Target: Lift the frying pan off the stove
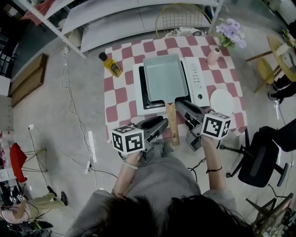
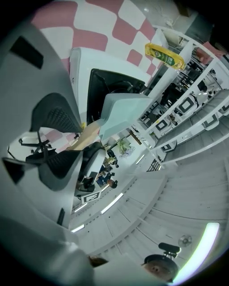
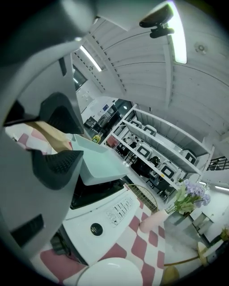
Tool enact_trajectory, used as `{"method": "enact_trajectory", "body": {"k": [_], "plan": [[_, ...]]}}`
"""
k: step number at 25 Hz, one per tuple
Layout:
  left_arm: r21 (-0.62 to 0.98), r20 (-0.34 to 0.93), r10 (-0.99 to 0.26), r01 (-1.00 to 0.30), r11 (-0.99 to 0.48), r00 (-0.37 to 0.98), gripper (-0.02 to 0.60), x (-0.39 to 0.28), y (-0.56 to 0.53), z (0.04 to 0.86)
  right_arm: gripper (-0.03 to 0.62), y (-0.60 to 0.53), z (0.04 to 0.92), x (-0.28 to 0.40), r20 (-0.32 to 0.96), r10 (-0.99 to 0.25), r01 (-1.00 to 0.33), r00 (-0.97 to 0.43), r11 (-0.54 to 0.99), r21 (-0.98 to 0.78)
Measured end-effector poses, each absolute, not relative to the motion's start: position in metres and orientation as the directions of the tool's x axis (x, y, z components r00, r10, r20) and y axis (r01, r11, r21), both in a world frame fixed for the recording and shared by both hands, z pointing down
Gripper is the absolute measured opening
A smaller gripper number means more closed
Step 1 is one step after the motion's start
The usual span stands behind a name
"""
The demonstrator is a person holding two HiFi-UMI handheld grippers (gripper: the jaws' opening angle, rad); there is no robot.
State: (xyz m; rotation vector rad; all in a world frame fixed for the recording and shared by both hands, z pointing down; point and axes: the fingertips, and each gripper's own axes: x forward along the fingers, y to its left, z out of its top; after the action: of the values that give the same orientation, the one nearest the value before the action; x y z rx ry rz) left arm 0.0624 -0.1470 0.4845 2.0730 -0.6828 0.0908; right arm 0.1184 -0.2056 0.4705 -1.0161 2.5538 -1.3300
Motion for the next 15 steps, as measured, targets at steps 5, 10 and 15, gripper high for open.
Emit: {"method": "enact_trajectory", "body": {"k": [5, 10, 15], "plan": [[0.794, 0.293, -0.386, -0.447, -0.411, 0.875, 0.152, 0.070, -0.145, 0.486, 0.149, -0.208, 0.476, 0.118, 0.238, -0.592, -0.515, -0.770, 0.356, -0.780], [0.821, 0.279, -0.343, -0.408, -0.399, 0.897, 0.189, 0.073, -0.146, 0.488, 0.178, -0.210, 0.484, 0.117, 0.249, -0.586, -0.499, -0.771, 0.314, -0.807], [0.840, 0.264, -0.288, -0.366, -0.401, 0.921, 0.224, 0.082, -0.142, 0.490, 0.195, -0.208, 0.495, 0.112, 0.260, -0.567, -0.459, -0.781, 0.240, -0.856]]}}
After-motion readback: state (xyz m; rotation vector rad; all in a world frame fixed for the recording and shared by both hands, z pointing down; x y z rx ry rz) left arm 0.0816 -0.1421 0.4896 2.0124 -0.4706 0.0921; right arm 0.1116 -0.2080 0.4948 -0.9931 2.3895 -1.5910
